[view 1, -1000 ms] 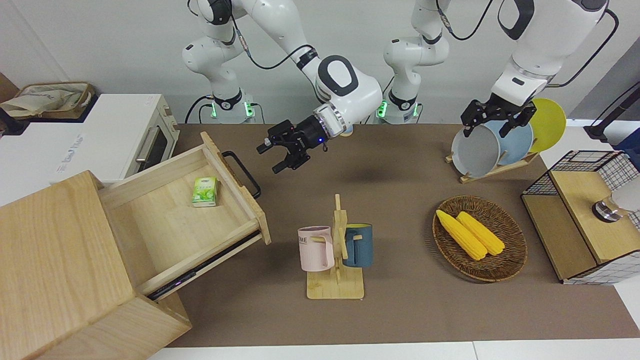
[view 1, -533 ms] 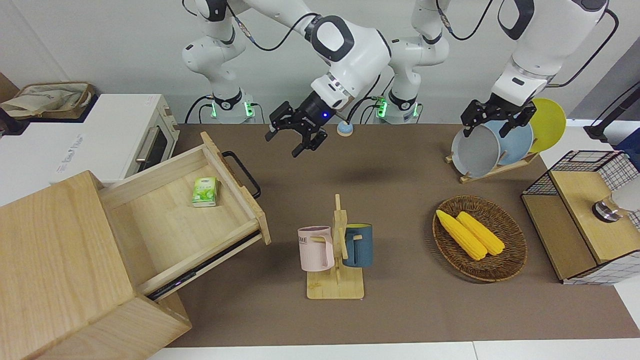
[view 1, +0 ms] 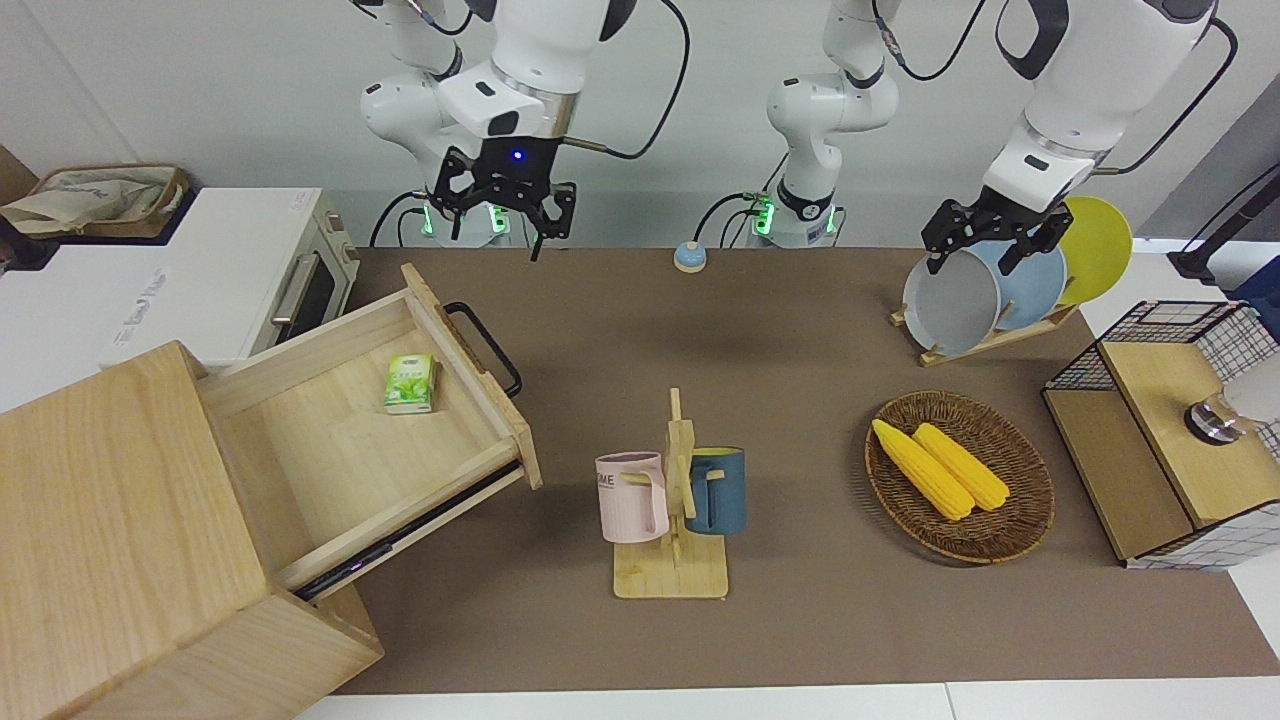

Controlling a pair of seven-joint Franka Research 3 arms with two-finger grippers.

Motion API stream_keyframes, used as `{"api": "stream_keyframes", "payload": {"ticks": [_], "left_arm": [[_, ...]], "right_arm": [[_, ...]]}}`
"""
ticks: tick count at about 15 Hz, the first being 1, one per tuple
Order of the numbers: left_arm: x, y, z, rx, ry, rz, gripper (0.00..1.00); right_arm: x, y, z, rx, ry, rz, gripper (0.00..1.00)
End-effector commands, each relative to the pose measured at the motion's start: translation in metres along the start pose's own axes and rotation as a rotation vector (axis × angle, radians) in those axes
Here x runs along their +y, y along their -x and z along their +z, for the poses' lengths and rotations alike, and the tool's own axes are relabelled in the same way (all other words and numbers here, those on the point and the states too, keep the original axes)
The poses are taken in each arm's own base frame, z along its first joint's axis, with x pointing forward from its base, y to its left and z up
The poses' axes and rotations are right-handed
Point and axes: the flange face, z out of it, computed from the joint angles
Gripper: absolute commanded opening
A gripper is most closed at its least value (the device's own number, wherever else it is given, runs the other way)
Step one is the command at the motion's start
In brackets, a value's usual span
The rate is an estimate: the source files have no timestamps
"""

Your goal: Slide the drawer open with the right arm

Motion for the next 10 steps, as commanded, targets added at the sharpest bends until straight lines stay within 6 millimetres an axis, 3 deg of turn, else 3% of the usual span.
{"api": "stream_keyframes", "payload": {"ticks": [1, 5, 10], "left_arm": [[0.002, 0.003, -0.005, -0.006, -0.018, -0.005, 0.99], [0.002, 0.003, -0.005, -0.006, -0.018, -0.005, 0.99], [0.002, 0.003, -0.005, -0.006, -0.018, -0.005, 0.99]], "right_arm": [[0.062, -0.006, -0.009, -0.029, -0.149, 0.013, 0.985], [0.126, -0.001, 0.004, -0.058, -0.212, 0.004, 0.985], [0.177, 0.0, 0.037, -0.084, -0.245, -0.008, 0.985]]}}
